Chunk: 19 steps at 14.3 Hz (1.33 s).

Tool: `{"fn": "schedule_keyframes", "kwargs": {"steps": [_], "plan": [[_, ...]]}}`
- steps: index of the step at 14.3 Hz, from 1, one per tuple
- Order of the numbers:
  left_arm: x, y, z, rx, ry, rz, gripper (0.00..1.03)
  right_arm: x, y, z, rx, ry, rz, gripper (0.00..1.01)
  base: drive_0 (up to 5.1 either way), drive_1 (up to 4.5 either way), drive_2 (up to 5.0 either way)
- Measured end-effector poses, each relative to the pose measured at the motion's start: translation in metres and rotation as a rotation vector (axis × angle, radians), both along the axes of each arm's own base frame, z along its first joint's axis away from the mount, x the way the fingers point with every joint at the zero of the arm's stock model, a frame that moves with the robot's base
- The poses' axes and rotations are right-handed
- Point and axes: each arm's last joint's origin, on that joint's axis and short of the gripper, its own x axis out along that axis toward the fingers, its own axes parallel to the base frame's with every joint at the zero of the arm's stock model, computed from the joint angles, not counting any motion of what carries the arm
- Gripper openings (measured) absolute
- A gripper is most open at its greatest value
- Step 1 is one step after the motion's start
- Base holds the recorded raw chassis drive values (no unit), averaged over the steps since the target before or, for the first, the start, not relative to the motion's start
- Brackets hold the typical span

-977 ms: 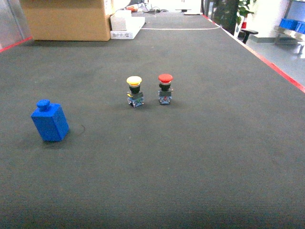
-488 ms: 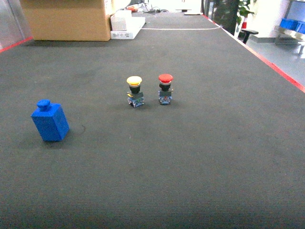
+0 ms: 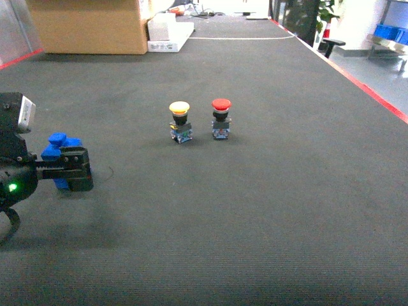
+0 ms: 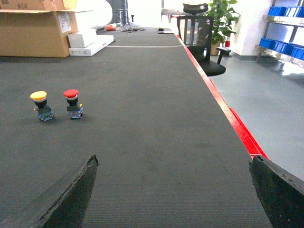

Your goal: Pick blue part to blue bin on bottom shelf

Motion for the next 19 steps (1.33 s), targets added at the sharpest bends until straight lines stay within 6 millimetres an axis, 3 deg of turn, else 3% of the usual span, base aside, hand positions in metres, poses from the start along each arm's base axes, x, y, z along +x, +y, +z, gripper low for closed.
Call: {"fn": "schedule_keyframes", "kwargs": {"steps": [13,14,15,16,17,19], "plan": [[0.026,0.010,-0.011,0.028,-0.007,0.019,0.98,0.000,0.000,0.000,0.000,0.000,0.000,0.98,0.0,0.00,0.0],[0.031,0.012,-0.014,0.041,-0.003,0.002,0.95,0.000,0.000,0.000,0.000,0.000,0.000,0.98,0.0,0.00,0.0],[0.032,0.012,-0.014,0.050,-0.006,-0.009,0.62,0.000,0.000,0.000,0.000,0.000,0.000,0.98,0.0,0.00,0.0],[0.013,0.011,-0.011,0.044,-0.021,-0.025,0.45,0.000,0.000,0.000,0.000,0.000,0.000,0.98,0.0,0.00,0.0],[-0.033,0.012,0.020,0.045,-0.105,-0.040,0.44,0.000,0.000,0.000,0.000,0.000,0.000,0.98,0.0,0.00,0.0],[-0.043,0.011,0.029,0.046,-0.120,-0.046,0.44,0.000,0.000,0.000,0.000,0.000,0.000,0.98,0.0,0.00,0.0]]}}
